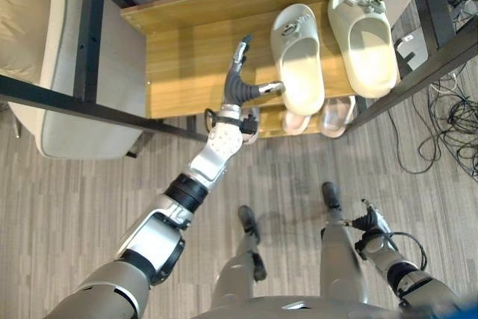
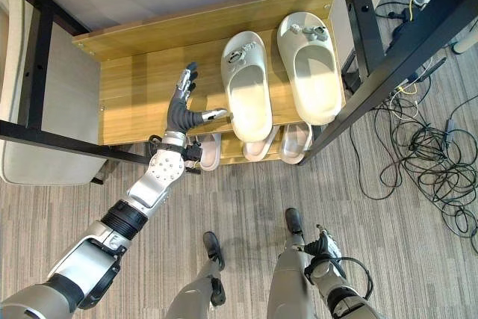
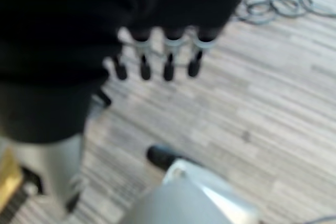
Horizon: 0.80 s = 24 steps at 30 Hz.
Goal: Arrange the slippers neatly on the shoe rack.
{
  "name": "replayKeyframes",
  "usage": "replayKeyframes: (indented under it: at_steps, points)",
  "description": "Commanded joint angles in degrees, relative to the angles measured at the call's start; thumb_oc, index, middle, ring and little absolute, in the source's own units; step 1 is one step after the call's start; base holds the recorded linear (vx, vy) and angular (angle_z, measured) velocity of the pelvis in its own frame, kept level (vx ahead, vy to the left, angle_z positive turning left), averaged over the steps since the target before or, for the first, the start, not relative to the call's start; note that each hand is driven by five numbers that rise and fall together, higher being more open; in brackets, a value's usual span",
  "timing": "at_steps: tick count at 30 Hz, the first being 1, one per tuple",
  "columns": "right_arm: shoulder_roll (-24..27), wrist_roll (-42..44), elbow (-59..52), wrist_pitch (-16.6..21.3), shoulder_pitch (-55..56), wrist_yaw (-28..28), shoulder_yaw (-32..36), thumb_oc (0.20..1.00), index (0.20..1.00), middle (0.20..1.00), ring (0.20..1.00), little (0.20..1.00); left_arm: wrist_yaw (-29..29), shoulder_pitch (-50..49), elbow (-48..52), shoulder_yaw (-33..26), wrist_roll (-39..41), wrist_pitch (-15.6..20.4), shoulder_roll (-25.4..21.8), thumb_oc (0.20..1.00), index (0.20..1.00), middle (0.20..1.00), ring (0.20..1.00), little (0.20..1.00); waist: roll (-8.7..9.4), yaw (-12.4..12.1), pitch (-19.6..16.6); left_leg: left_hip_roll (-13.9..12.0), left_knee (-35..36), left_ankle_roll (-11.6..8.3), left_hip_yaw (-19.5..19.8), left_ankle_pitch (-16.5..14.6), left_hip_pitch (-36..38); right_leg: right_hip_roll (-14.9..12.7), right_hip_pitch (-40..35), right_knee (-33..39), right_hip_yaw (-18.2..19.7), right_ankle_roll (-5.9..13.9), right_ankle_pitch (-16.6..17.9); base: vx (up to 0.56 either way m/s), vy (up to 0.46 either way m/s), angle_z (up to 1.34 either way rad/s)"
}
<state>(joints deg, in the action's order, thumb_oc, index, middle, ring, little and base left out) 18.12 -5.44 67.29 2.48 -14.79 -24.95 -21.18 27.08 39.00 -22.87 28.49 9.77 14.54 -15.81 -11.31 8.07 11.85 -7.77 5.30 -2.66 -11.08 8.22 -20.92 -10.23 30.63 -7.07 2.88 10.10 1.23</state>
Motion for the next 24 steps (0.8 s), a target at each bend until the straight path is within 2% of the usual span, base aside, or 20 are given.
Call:
replayKeyframes:
  at_steps: [1,18,24]
  points:
    - [0.4,-0.7,1.4,-0.4,0.4,-1.0,-1.4,1.0,1.0,1.0,1.0,1.0,-0.4,6.3,-2.4,-3.3,-2.3,2.2,0.7,1.0,1.0,1.0,1.0,1.0,2.17,-1.0,1.2,-0.4,-0.3,-4.28,2.1,-2.9,1.4,-0.2,-3.3,7.6,-3.6,0.05,5.3,0.0,0.0,0.0]
    - [1.0,-1.1,0.9,-0.5,-0.8,-2.0,-2.3,1.0,1.0,1.0,1.0,1.0,-0.5,8.2,-6.7,0.5,-4.4,0.6,6.4,1.0,1.0,1.0,1.0,1.0,2.16,-0.4,1.5,-0.4,-0.3,-4.15,1.9,-2.8,1.3,-0.1,-2.7,6.8,-3.2,-0.04,5.0,0.0,0.0,0.0]
    - [0.9,-0.8,0.9,-0.2,-1.4,-2.6,-2.9,1.0,1.0,1.0,1.0,1.0,2.6,11.2,-9.4,1.6,-7.1,-0.2,9.4,1.0,1.0,1.0,1.0,1.0,2.81,0.3,1.8,-0.4,-0.3,-4.13,1.9,-2.9,0.9,-0.2,-2.2,6.7,-3.2,-0.04,5.1,0.0,0.0,0.0]
